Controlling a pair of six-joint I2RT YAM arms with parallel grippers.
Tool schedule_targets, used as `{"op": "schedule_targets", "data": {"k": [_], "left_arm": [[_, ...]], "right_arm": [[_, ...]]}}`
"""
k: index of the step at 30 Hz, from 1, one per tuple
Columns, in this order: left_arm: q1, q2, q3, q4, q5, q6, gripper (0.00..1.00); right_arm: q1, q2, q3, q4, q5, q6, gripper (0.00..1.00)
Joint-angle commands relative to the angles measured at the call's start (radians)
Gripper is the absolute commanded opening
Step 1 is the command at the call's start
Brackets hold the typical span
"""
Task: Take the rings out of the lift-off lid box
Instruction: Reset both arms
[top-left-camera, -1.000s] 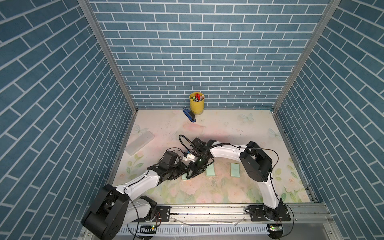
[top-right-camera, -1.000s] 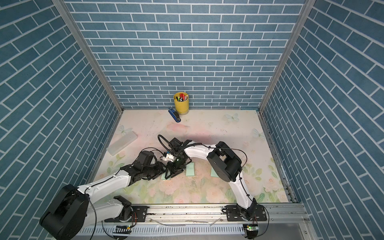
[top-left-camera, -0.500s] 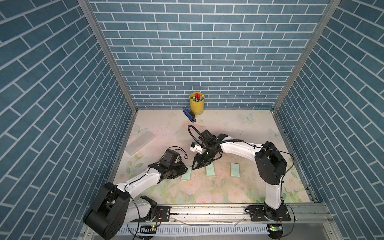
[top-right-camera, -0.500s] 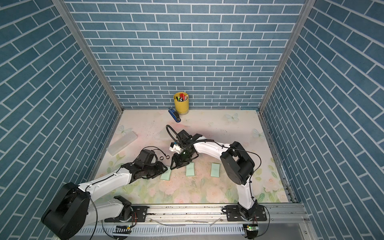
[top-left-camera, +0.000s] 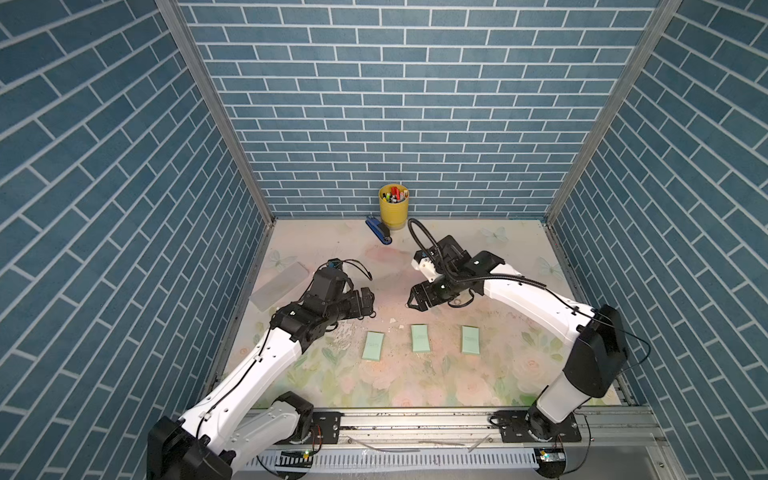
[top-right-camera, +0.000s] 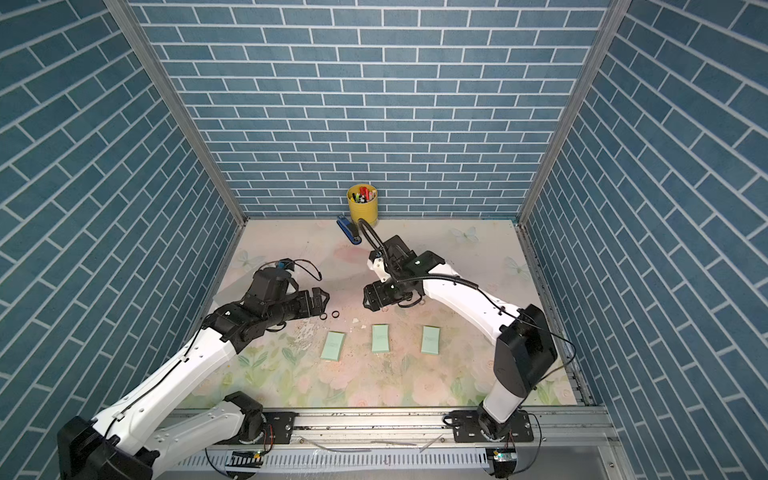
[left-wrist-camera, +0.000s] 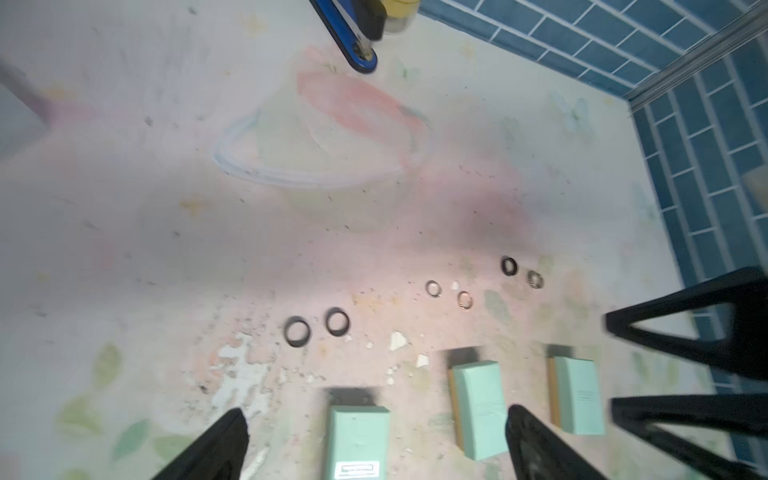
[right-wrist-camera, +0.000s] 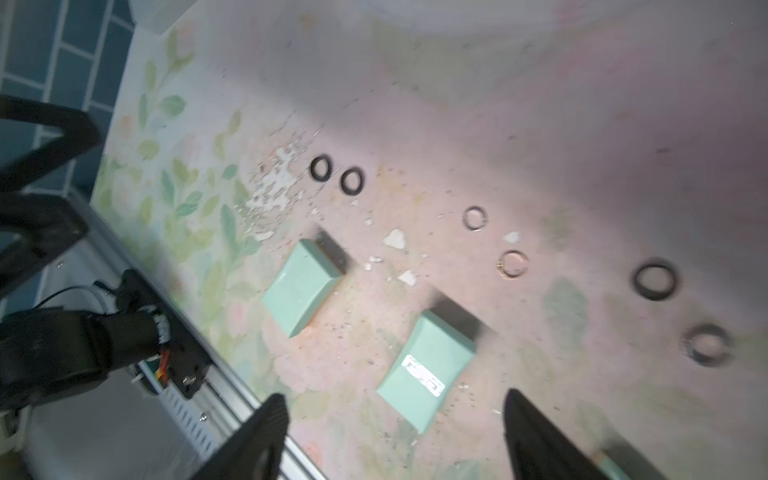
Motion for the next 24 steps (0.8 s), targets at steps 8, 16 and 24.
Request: {"op": "schedule_targets", "data": {"k": [8, 16, 24], "left_arm": [[0.053, 0.082, -0.08, 0.269, -0.525, 0.36, 1.0], [0.203, 0.095, -0.278, 0.607, -0.43, 0.49, 0.99], [0.302, 0.216, -0.439, 0.951, -0.23, 0.583, 0.98]], "right_arm": [[-0.322, -0.363, -0.364, 0.444, 0.205, -0.193, 0.99], [-0.615, -0.487, -0.733, 0.907, 0.16, -0.227, 0.99], [-0.769, -0.446, -1.017, 1.256, 0.158, -0.229, 0.99]]}}
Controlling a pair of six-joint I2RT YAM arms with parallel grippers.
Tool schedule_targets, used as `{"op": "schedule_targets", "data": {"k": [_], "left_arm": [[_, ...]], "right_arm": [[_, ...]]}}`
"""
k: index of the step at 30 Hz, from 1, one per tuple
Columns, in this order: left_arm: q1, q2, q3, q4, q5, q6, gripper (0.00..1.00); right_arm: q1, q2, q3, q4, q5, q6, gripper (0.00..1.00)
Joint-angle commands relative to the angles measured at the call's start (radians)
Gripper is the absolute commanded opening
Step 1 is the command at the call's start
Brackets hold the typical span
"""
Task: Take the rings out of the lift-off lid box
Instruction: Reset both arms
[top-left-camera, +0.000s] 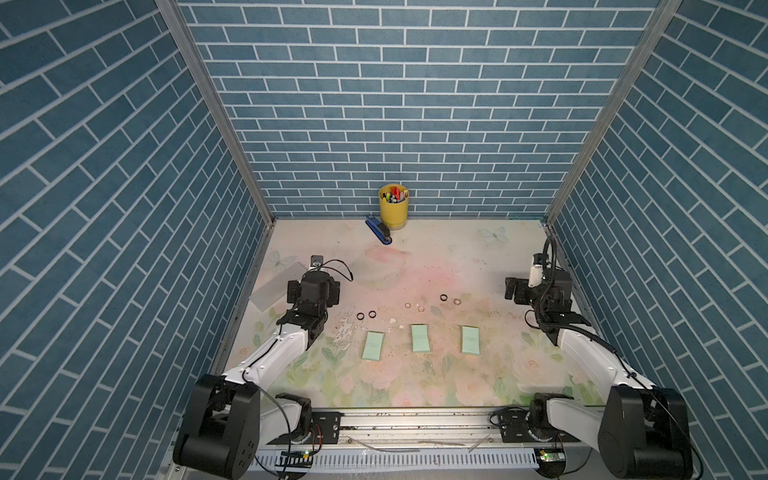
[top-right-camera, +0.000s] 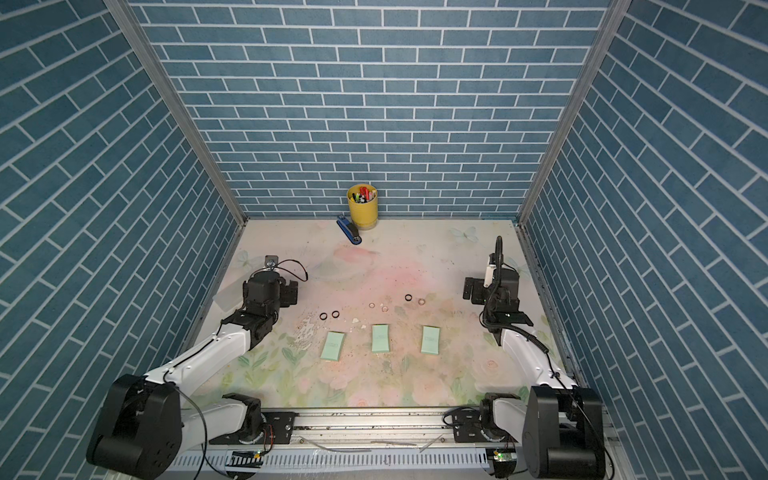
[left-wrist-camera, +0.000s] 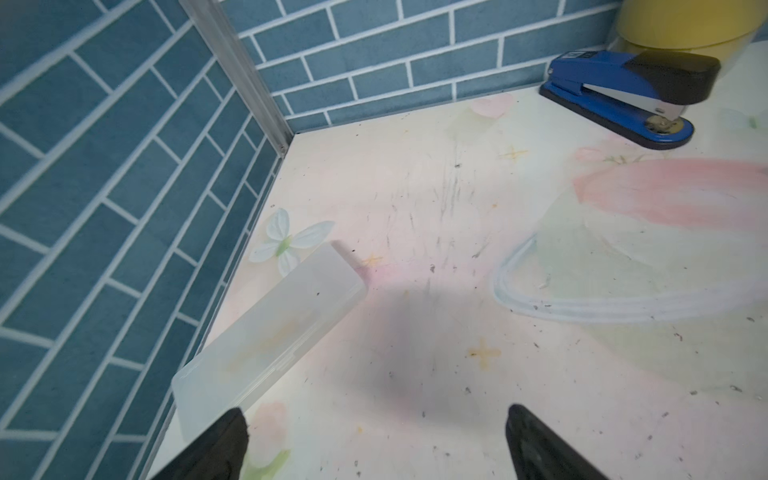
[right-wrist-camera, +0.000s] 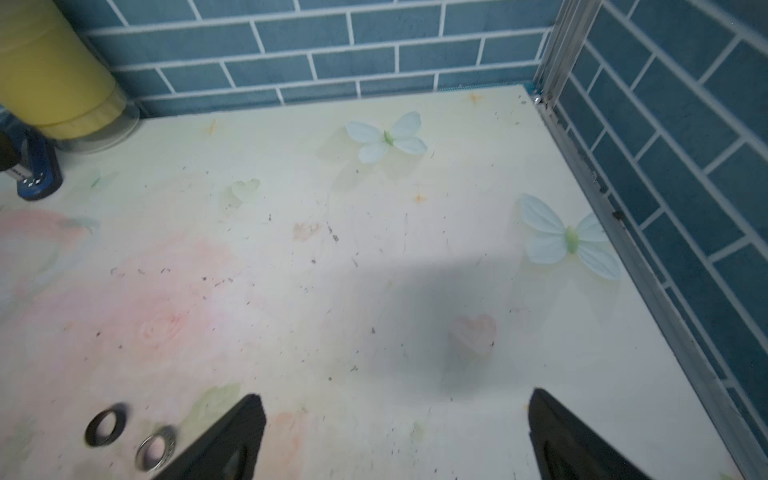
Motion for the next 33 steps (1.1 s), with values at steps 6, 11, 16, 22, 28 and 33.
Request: {"op": "schedule_targets", "data": {"k": [6, 11, 16, 22, 28, 33], "left_arm": [[0.054, 0.116, -0.096, 0.359, 0.15, 0.037, 0.99], [0.107, 0.128, -0.086, 0.354, 0.173, 0.071, 0.99], [0.18, 0.258, -0.09, 0.531, 0.302, 0.043, 0.98], [0.182, 0.301, -0.126, 0.625, 0.275, 0.035, 1.0], [0.18, 0.307, -0.129, 0.642, 0.274, 0.037, 1.0], [0.18, 0.306, -0.129, 0.643, 0.279, 0.04, 0.99]], "right_arm": [[-0.072, 0.179, -0.161, 0.532, -0.052, -0.035, 0.99], [-0.081, 0.28, -0.17, 0.643, -0.051, -0.03, 0.99], [-0.083, 0.316, -0.173, 0.676, -0.062, -0.036, 0.99], [-0.084, 0.383, -0.166, 0.718, -0.037, -0.022, 0.99], [-0.083, 0.399, -0.108, 0.626, -0.045, -0.03, 0.99], [-0.081, 0.394, -0.108, 0.619, -0.047, -0.034, 0.99]]}}
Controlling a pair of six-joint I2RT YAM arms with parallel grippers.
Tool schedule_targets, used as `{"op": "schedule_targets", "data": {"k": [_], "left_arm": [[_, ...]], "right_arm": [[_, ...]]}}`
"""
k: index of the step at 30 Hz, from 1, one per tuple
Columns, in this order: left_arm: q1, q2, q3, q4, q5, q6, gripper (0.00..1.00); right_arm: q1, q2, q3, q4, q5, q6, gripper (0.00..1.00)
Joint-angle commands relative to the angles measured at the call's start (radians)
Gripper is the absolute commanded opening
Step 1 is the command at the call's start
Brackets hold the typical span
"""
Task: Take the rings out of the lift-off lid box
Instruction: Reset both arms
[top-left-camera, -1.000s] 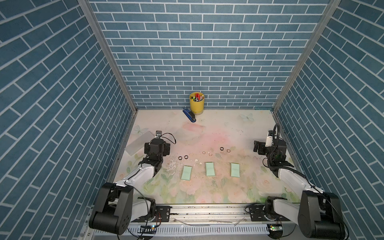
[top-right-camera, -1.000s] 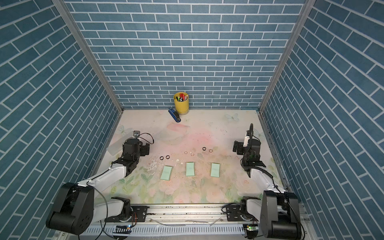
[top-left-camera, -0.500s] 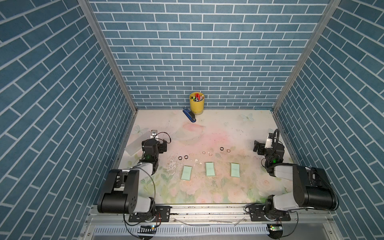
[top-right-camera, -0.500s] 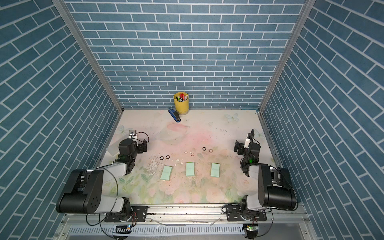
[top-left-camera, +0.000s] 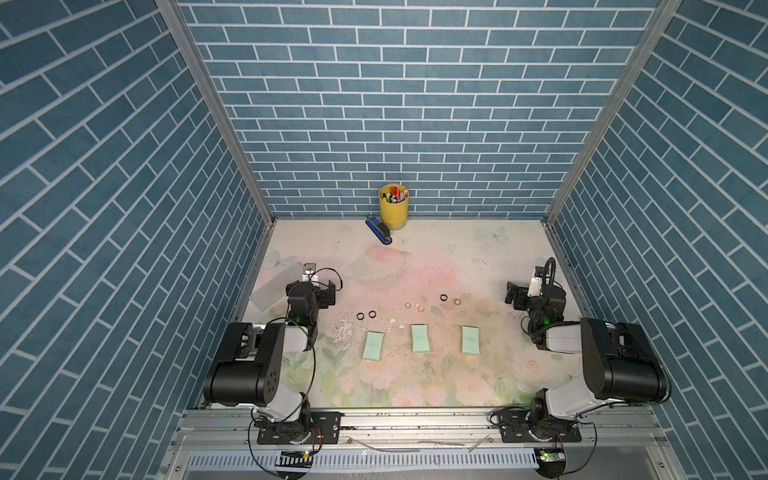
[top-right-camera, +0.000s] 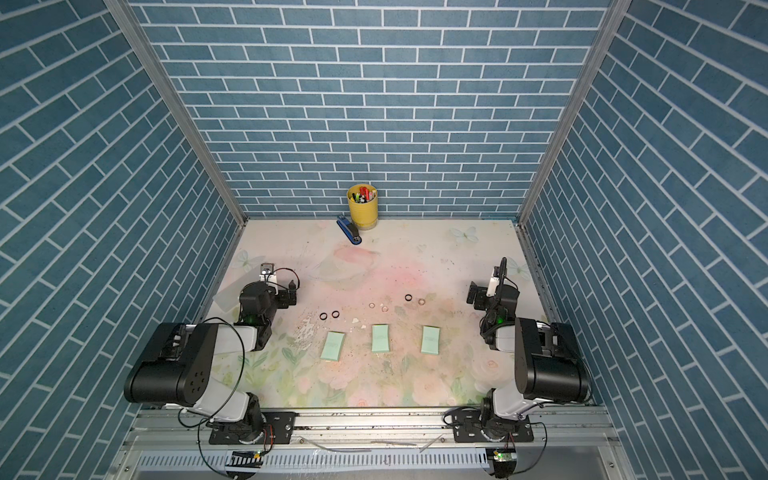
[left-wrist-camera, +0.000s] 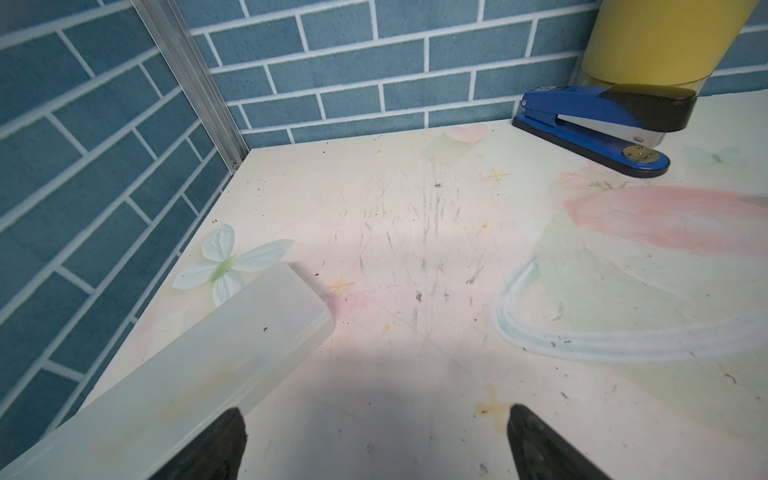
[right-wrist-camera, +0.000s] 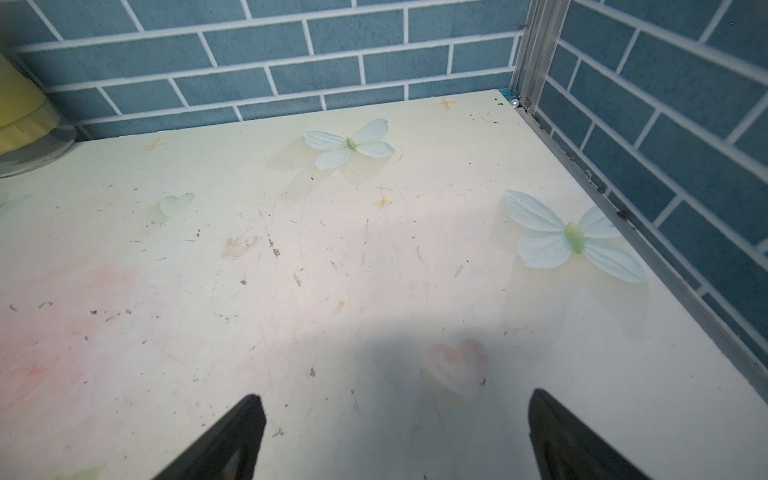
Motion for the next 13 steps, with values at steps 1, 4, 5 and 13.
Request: {"op": "schedule_targets", "data": {"k": [1, 4, 5, 13], "left_arm": [[0.004, -0.005, 0.002, 0.019, 0.015, -0.001, 1.0], [0.004, -0.004, 0.003, 0.019, 0.015, -0.001, 0.99], [0.004, -0.002, 0.002, 0.023, 0.016, -0.001, 1.0], [0.004, -0.002, 0.003, 0.02, 0.016, -0.001, 1.0]], "right_arm": [[-0.003, 0.001, 0.027, -0.002, 0.0, -0.034, 0.99], [0.002, 0.003, 0.03, -0.006, 0.003, -0.039, 0.99], [0.002, 0.002, 0.03, -0.008, 0.003, -0.039, 0.99], [0.007, 0.005, 0.035, -0.015, 0.007, -0.042, 0.99]]}}
